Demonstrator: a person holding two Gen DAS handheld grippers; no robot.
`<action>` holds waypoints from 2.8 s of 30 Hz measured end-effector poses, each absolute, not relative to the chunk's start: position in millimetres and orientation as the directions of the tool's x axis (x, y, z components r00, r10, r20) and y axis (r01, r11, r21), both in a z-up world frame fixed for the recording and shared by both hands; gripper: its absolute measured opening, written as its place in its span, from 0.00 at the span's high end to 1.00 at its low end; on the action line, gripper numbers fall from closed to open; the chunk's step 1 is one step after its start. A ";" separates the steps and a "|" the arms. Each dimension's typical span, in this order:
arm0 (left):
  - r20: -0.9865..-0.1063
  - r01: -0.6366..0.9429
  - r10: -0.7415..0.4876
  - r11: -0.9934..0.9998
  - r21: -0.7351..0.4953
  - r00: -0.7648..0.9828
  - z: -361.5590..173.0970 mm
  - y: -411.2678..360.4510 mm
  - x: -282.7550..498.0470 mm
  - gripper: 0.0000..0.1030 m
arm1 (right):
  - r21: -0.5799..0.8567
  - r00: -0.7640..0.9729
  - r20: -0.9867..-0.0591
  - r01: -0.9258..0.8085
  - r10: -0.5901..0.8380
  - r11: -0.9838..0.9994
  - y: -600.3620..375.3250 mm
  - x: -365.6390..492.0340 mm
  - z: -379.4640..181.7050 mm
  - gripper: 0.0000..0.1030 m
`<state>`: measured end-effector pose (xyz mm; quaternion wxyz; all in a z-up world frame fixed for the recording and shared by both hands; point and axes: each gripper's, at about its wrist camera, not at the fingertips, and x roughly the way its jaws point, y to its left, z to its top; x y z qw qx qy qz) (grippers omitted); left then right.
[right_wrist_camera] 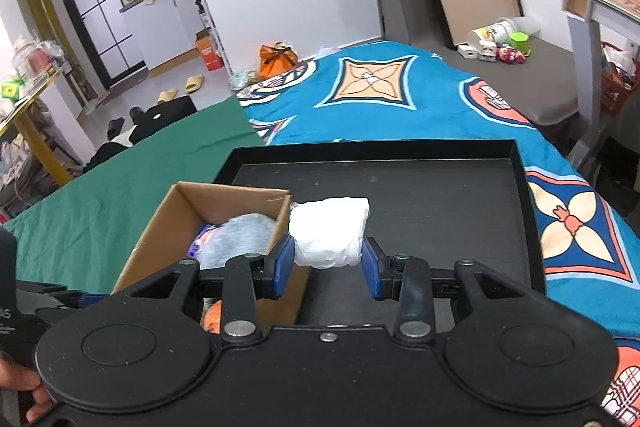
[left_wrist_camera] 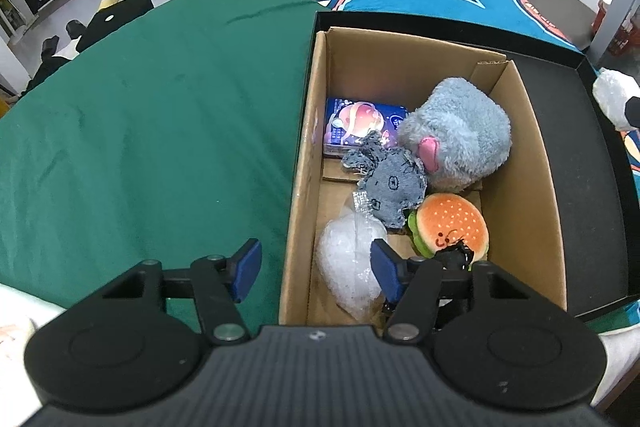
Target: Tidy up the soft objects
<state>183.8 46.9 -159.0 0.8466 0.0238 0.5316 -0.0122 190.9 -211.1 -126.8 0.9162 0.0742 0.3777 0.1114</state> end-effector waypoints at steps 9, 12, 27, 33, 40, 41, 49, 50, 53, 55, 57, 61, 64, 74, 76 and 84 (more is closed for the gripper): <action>-0.893 0.038 -0.045 0.999 -0.032 0.448 -158.6 57.6 181.1 0.55 | 0.218 0.668 -0.683 -0.201 0.296 0.955 -178.1 179.0 -117.2 0.65; -0.890 0.038 -0.061 0.998 -0.049 0.452 -158.6 60.2 180.1 0.67 | 0.215 0.660 -0.688 -0.213 0.303 0.953 -167.7 175.3 -117.1 0.65; -0.880 0.022 -0.093 0.995 -0.093 0.466 -156.4 72.1 176.3 0.80 | 0.264 0.606 -0.710 -0.243 0.358 0.934 -141.2 158.2 -115.8 0.45; -0.878 0.042 -0.076 0.997 -0.064 0.473 -151.4 66.8 174.7 0.76 | 0.272 0.623 -0.704 -0.207 0.341 0.940 -152.8 151.8 -111.9 0.45; -0.875 0.049 -0.067 0.998 -0.050 0.479 -140.3 62.0 169.4 0.61 | 0.292 0.648 -0.686 -0.169 0.329 0.941 -168.0 144.2 -106.3 0.45; -0.874 0.050 -0.068 0.998 -0.050 0.482 -137.8 62.0 167.5 0.59 | 0.298 0.651 -0.684 -0.163 0.329 0.941 -171.2 142.5 -105.9 0.45; -0.852 0.036 -0.080 0.997 -0.071 0.517 -113.3 57.7 157.4 0.43 | 0.331 0.673 -0.658 -0.145 0.338 0.933 -182.3 129.4 -103.2 0.35; -0.850 0.040 -0.083 0.997 -0.073 0.520 -109.8 56.0 156.1 0.43 | 0.332 0.678 -0.654 -0.139 0.334 0.933 -183.6 127.3 -102.0 0.33; -0.839 0.052 -0.085 0.996 -0.068 0.537 -97.4 49.9 149.9 0.36 | 0.357 0.698 -0.632 -0.123 0.336 0.926 -191.7 119.0 -96.4 0.24; -0.831 0.060 -0.079 0.997 -0.055 0.551 -89.0 45.1 143.8 0.29 | 0.368 0.709 -0.621 -0.112 0.333 0.923 -197.5 113.0 -91.6 0.18; -0.825 0.068 -0.077 0.997 -0.047 0.560 -81.6 41.0 137.4 0.27 | 0.372 0.721 -0.609 -0.108 0.330 0.922 -203.2 106.4 -86.8 0.12; -0.817 0.068 -0.073 0.997 -0.041 0.573 -68.3 35.2 124.4 0.23 | 0.366 0.735 -0.596 -0.109 0.323 0.924 -213.4 95.9 -78.5 0.00; -0.809 0.070 -0.075 0.997 -0.042 0.583 -57.8 32.3 114.3 0.23 | 0.355 0.738 -0.604 -0.088 0.301 0.931 -221.1 90.7 -74.5 0.00; -0.789 0.063 -0.061 0.998 -0.028 0.612 -23.5 30.0 82.6 0.21 | 0.363 0.743 -0.609 -0.053 0.279 0.930 -234.2 71.1 -54.5 0.00; -0.785 0.066 -0.057 0.998 -0.020 0.617 -18.0 30.8 75.7 0.21 | 0.371 0.747 -0.602 -0.051 0.282 0.927 -235.9 66.3 -50.3 0.00; -0.762 0.075 -0.055 0.997 -0.009 0.645 1.7 27.4 56.8 0.21 | 0.347 0.760 -0.601 -0.031 0.247 0.937 -239.8 51.7 -33.7 0.00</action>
